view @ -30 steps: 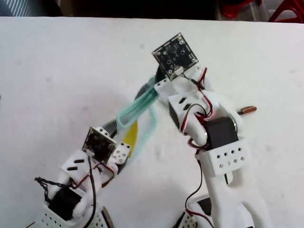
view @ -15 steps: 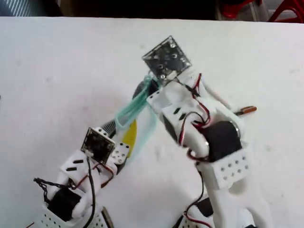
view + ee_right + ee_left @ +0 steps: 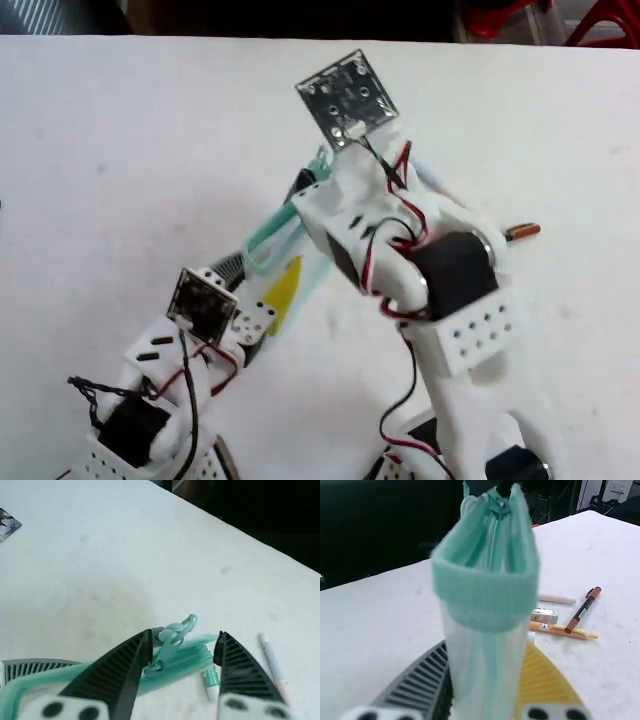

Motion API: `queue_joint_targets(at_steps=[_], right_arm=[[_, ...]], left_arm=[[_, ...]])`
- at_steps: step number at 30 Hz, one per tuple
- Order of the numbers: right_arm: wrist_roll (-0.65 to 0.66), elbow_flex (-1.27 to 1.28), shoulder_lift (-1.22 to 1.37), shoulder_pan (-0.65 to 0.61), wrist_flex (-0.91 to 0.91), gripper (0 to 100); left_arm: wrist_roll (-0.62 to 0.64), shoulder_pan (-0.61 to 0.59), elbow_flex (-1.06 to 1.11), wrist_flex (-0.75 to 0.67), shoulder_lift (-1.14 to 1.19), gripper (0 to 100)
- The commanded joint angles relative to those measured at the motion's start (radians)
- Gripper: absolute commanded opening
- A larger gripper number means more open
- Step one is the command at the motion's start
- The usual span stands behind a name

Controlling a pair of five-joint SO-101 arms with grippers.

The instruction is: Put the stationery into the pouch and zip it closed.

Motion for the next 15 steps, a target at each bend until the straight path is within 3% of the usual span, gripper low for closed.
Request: queue_joint_targets(at_steps=[1,8,15], right_arm=[[-0.038,-0.1,0.05,0.018,0.045,20.1],[-0.035,-0.345,0.107,0.018,0.229,20.1],[-0.037,-0.404,0.154,0.016,0.302,20.1]], left_arm=[[0.034,0.005,-0.055,0.02,0.004,17],[0.034,0.005,-0.055,0.02,0.004,17],[0.034,0.005,-0.055,0.02,0.004,17]])
